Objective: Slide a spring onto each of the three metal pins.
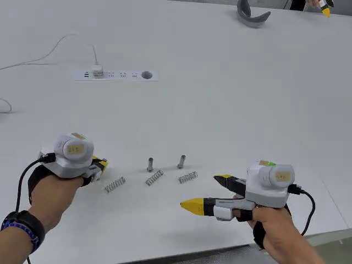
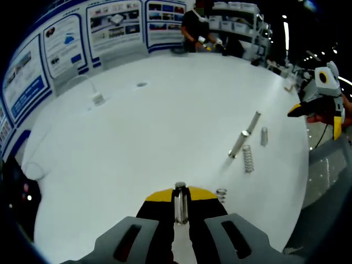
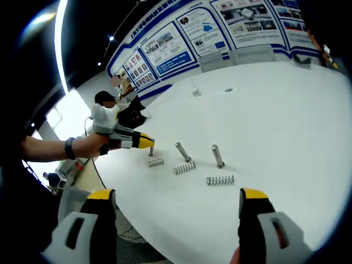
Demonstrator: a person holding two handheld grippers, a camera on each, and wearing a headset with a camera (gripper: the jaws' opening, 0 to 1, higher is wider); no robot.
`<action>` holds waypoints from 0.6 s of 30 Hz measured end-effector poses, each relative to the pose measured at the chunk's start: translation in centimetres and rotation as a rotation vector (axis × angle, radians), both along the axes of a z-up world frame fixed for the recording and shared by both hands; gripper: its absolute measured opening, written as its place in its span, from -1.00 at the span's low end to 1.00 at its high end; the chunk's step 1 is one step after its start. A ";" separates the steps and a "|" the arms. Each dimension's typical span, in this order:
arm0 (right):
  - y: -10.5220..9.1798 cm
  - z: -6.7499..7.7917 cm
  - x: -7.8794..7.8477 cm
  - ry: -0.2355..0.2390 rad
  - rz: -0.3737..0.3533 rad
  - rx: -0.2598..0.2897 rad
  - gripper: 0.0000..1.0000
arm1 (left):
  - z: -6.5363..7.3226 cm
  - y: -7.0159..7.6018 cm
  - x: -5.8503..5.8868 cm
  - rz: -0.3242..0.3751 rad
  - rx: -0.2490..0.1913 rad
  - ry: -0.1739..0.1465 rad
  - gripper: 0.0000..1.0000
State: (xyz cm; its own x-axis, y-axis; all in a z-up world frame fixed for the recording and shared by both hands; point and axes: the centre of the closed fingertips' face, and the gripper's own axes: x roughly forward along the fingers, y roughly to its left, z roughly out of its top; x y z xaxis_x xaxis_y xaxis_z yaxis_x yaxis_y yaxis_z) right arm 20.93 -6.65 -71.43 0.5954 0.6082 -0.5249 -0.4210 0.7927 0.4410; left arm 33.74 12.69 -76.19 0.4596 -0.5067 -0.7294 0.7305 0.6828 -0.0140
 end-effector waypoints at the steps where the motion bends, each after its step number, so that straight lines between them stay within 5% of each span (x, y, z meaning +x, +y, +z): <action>1: 0.0 0.0 0.0 0.000 0.001 0.000 0.88 | 0.1 0.1 0.0 0.001 0.000 -0.001 -0.85; 18: 0.3 0.0 -0.2 -0.001 0.003 0.004 0.89 | 0.6 1.5 -0.8 0.026 -0.009 -0.017 -0.85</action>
